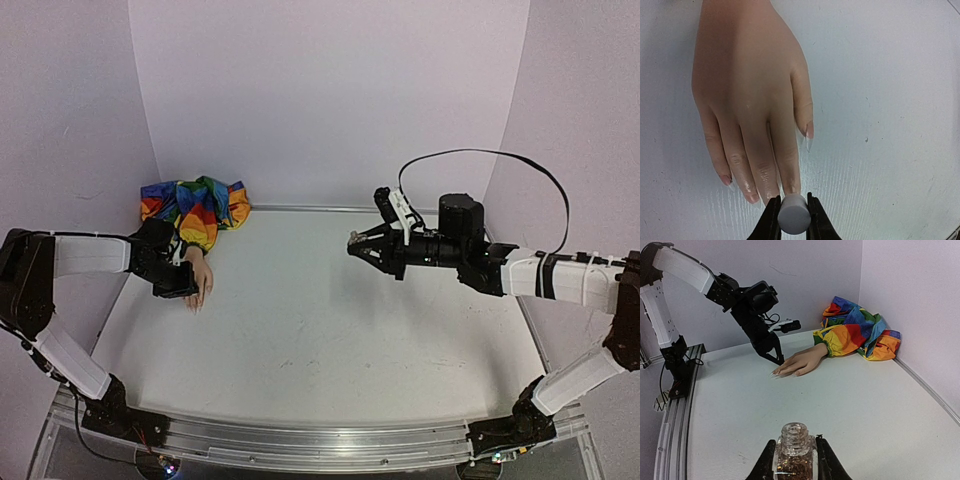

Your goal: Paint the nails

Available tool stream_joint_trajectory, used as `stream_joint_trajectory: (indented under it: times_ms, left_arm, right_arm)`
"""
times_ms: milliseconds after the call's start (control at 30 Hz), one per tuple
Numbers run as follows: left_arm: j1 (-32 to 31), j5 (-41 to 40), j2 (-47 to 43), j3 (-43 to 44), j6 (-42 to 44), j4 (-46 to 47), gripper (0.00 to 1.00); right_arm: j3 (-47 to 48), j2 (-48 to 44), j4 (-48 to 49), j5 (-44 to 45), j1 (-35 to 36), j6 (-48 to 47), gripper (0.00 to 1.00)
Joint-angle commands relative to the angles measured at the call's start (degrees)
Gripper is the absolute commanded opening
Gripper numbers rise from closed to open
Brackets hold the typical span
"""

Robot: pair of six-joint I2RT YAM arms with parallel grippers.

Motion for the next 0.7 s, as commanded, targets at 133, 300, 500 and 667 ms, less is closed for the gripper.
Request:
stream_joint_trajectory:
  times_ms: [133,300,500,667]
  left_arm:
    - [0.3,-1.6,0.6,1.6,0.9,1.1,0.00]
    - [0.3,-0.9,0.3,0.6,0.7,1.1,0.00]
    - [0.3,-0.2,-0.1,-0.5,0.2,1.2,0.00]
    - [0.3,0.1,-0.7,-1.4,0.0,1.1,0.00]
  right_arm:
    - [0.8,-1.2,3.2,-1.5,-0.4,0.7,0.00]
    - [0.8,-1.1,3.2,-1.6,-0.3,0.7,0.00]
    - [0.8,-1.1,3.2,-1.7,-0.4,0.7,0.00]
    - [0.8,-1.3,3.2,-1.8,-0.4,0.8,0.00]
